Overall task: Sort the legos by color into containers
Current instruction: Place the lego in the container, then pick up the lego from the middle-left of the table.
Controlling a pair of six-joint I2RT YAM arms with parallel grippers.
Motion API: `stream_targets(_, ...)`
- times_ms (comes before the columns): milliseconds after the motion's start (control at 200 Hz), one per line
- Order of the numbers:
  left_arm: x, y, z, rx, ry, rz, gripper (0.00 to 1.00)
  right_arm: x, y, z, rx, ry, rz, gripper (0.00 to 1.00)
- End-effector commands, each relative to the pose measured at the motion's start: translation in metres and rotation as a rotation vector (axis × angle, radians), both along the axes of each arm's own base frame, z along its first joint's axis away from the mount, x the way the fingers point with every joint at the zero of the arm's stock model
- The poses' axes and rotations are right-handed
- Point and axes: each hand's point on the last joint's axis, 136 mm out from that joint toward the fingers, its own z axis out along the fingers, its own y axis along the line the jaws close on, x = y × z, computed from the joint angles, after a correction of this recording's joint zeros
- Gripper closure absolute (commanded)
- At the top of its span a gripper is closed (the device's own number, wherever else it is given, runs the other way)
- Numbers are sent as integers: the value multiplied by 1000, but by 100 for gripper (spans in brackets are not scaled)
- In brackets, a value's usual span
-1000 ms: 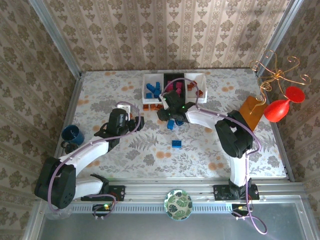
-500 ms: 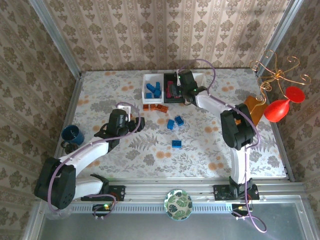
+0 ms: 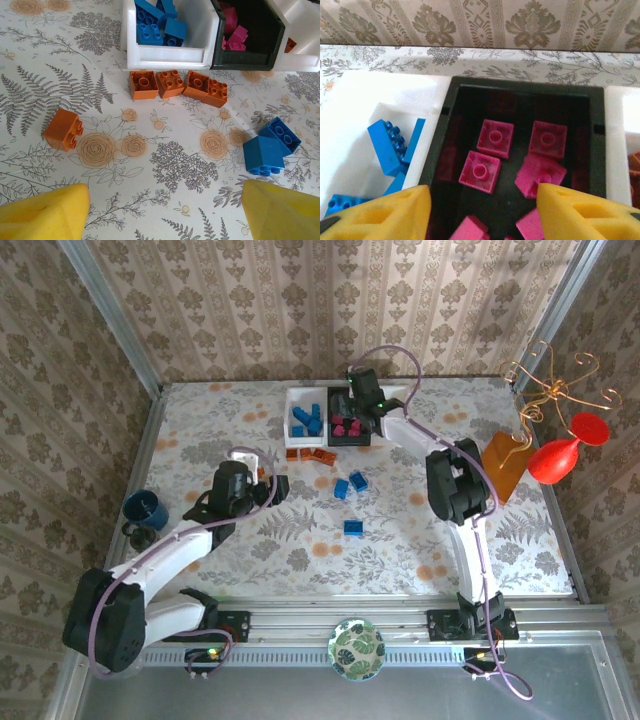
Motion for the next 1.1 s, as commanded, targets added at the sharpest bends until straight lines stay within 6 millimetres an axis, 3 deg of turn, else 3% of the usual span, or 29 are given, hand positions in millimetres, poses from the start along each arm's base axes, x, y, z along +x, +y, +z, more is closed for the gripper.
stream_targets(0, -3, 6, -4, 7, 7, 18, 19, -30, 2, 51, 31, -73, 41, 34)
stream_targets(90, 0, 10, -7, 12, 9, 30, 19, -71, 10, 52, 23, -56, 98, 29)
stream_targets(265, 12, 19, -11, 0, 14, 57, 19, -160, 13, 15, -74, 20, 176, 23)
stream_targets(420, 30, 24, -16, 28, 26, 81, 19, -205, 8, -15, -117, 105, 213, 21)
stream_targets(550, 52, 47, -35, 113, 78, 150, 18, -220, 6, -19, -106, 125, 234, 20)
stream_targets(650, 69, 53, -52, 155, 151, 153, 18, -225, 5, -20, -108, 133, 250, 19)
stream_targets(905, 101, 40, -93, 231, 303, 91, 21, -227, 7, -22, -87, 130, 254, 18)
stream_targets(1095, 113, 40, -110, 279, 355, 87, 35, -229, -1, -18, -106, 115, 239, 17)
